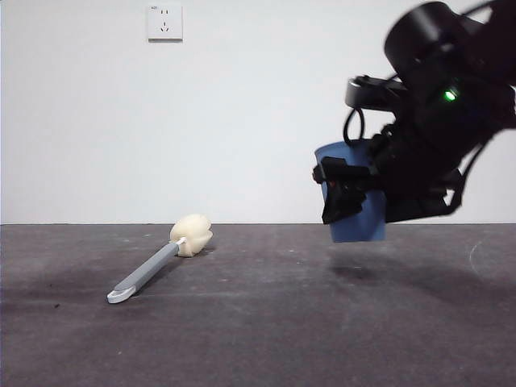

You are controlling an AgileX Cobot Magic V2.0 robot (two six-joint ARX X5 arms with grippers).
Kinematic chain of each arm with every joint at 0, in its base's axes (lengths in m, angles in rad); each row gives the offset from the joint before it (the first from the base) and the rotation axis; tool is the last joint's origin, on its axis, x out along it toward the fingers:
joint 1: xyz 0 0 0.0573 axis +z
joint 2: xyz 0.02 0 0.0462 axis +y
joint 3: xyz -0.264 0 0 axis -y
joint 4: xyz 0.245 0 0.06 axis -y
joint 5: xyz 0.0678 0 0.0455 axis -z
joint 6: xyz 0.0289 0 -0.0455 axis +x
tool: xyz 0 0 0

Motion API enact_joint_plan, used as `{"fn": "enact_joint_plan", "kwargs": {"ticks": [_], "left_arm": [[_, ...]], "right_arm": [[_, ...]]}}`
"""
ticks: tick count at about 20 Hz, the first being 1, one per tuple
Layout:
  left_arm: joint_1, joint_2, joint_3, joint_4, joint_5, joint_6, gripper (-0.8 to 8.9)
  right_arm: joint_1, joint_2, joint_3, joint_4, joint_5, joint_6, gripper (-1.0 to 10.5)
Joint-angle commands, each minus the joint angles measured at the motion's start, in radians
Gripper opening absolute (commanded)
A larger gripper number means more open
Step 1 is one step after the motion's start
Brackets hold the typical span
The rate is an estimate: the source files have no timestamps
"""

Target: Pick up the cup brush,pick up the cup,insert the brush into the cup,clean the cup,put the cup brush back,put the cup back to the fixed position on the table

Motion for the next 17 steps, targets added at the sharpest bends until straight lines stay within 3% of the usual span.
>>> {"fn": "enact_joint_plan", "kwargs": {"ticks": [1, 4, 9, 17], "left_arm": [[0.002, -0.002, -0.005, 0.011, 0.000, 0.009, 4.09], [0.002, -0.002, -0.005, 0.010, 0.000, 0.008, 4.09], [0.002, -0.002, -0.005, 0.011, -0.001, 0.008, 4.09], [0.002, -0.002, -0.005, 0.016, -0.027, 0.009, 4.09]], "right_arm": [[-0.022, 0.024, -0.022, 0.089, -0.057, 0.006, -0.2], [-0.047, 0.099, -0.022, 0.174, -0.128, 0.007, -0.2], [-0.053, 0.196, -0.022, 0.251, -0.129, -0.011, -0.2], [-0.051, 0.248, -0.022, 0.184, -0.178, -0.057, -0.2]]}}
